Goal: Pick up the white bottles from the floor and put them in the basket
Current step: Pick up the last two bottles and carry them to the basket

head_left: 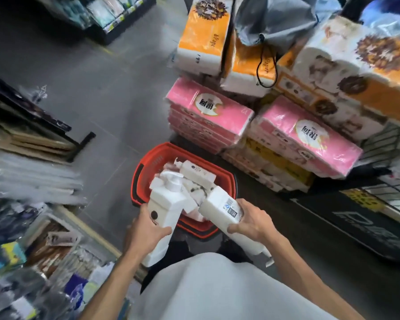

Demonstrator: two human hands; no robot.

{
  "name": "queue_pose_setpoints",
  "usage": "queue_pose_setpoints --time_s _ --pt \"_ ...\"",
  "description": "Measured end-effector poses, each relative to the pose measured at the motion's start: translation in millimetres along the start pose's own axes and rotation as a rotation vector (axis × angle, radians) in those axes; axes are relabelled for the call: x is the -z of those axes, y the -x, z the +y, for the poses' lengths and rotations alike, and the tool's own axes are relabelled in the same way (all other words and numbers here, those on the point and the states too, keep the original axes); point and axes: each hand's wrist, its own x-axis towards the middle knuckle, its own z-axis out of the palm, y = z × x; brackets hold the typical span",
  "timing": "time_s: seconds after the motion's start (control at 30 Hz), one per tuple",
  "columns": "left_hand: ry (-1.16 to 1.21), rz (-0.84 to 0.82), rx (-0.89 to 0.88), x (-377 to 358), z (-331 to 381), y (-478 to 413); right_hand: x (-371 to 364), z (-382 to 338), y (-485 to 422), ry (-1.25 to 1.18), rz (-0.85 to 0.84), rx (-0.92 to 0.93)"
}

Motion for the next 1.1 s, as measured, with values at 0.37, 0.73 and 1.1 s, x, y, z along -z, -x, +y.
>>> queue_pose_setpoints --time_s 0.37,0.73,1.1 --pt "-0.249 -0.115 -0.176 8 -4 -92 -56 -11 -16 -0.032 -0.055 -0.182" --pt "-0.478 -0.300 -0.307 -68 -20 -227 -92 17 -136 -0.036 -0.188 -0.314" --pt "-0.843 -0.364 -0.537 -123 -70 -357 -158 28 -280 0.243 -0.190 -0.188"
